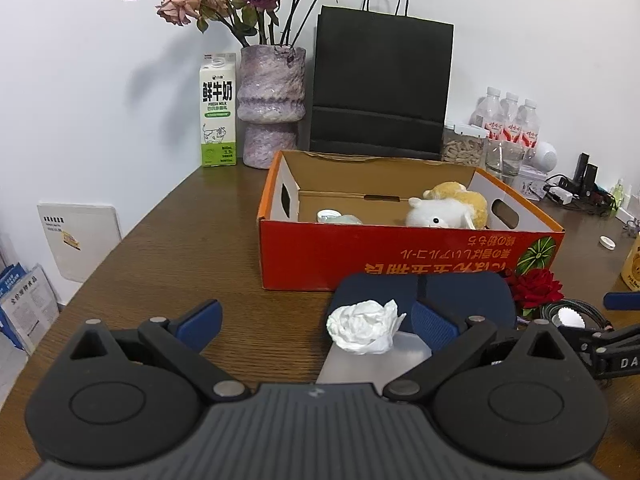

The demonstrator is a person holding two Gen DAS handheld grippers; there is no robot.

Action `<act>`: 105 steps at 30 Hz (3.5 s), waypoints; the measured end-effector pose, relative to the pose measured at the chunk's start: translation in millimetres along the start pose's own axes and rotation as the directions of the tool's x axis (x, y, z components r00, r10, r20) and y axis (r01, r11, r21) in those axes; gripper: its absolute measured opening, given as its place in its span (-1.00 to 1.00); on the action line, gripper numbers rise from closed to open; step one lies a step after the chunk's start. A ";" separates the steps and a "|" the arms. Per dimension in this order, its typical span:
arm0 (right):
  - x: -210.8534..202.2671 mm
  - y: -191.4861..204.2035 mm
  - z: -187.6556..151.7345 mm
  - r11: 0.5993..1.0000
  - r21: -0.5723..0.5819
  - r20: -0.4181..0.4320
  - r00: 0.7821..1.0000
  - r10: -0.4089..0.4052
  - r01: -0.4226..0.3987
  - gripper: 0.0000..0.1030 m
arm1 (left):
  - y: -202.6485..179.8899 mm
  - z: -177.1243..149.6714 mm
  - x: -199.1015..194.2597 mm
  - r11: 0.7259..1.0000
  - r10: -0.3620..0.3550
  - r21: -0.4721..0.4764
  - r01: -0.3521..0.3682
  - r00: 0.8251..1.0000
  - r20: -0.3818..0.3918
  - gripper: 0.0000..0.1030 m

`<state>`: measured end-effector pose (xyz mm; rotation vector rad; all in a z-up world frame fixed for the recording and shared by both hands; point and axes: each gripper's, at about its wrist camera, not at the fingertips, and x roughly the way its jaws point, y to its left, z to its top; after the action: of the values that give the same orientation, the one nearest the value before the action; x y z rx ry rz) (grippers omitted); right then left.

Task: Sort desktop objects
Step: 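Grasp the tissue on the white container with the left gripper while the right gripper grasps the black cable, then carry the tissue and black cable toward the cardboard box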

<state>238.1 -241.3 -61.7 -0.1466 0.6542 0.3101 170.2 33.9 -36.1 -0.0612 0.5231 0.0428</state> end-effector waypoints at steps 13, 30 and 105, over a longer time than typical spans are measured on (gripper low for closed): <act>25.6 -8.9 -7.4 0.998 0.070 -0.046 0.999 -0.001 0.004 1.00 | -0.8 -5.6 13.9 0.998 -0.054 -0.013 0.054 0.998 -0.010 0.58; 26.7 -9.3 -7.3 0.997 0.081 -0.038 0.999 -0.007 0.010 1.00 | 6.1 -12.3 10.7 0.995 -0.081 -0.052 0.082 0.997 0.021 -0.63; 32.6 17.4 135.7 0.988 0.091 0.268 0.958 0.097 -0.126 0.67 | -34.8 109.7 37.5 0.998 -0.057 -0.027 0.065 0.971 0.230 -0.68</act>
<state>334.7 -185.9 24.1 0.0352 0.4143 0.3947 259.2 7.8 41.6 -0.1048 0.2888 -0.0009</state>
